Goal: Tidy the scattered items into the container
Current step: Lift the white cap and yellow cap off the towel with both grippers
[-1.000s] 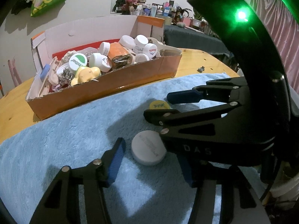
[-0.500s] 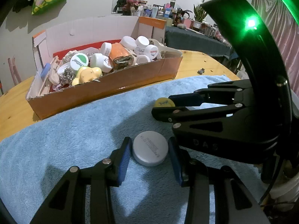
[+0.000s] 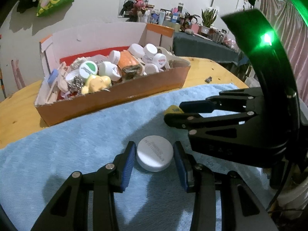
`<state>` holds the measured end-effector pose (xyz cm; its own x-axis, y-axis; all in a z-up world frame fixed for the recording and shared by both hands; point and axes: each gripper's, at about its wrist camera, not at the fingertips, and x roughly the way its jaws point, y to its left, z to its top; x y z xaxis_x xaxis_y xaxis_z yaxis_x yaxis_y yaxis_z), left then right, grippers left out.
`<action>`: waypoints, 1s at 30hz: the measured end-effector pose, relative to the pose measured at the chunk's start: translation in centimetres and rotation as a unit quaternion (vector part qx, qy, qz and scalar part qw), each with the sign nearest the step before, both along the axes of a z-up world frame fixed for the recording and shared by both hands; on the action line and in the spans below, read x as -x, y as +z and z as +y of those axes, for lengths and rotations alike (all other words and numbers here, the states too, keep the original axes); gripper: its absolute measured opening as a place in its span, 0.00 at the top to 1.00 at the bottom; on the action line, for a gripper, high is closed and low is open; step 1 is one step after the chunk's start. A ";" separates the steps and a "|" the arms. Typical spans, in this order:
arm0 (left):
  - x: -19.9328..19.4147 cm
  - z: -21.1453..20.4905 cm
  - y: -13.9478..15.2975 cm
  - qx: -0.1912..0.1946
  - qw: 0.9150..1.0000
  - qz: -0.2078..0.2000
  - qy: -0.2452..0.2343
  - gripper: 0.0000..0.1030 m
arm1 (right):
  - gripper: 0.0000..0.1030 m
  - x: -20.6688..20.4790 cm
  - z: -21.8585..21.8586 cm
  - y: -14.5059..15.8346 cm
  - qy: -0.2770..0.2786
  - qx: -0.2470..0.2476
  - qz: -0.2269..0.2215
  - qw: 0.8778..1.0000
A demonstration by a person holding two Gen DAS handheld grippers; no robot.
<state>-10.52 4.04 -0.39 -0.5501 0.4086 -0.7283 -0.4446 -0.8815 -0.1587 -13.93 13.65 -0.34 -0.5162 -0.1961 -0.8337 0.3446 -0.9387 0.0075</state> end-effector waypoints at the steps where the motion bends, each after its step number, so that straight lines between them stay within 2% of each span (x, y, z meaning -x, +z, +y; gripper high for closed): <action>1: 0.0 -0.2 0.2 -0.001 1.000 0.002 0.002 0.58 | 0.70 0.0 0.1 0.1 -0.001 0.000 0.002 1.000; 8: 0.2 -1.2 1.5 -0.009 1.000 0.011 0.015 0.58 | 0.70 0.2 0.5 0.5 -0.001 0.002 0.003 1.000; 30: 0.4 -2.0 1.6 -0.017 0.999 0.008 0.026 0.59 | 0.72 -0.5 0.3 0.9 0.007 0.003 0.011 1.000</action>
<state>-10.90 2.08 1.26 -0.5834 0.4033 -0.7050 -0.4005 -0.8980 -0.1823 -13.40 13.96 0.60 -0.5312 -0.2091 -0.8210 0.3579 -0.9337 0.0062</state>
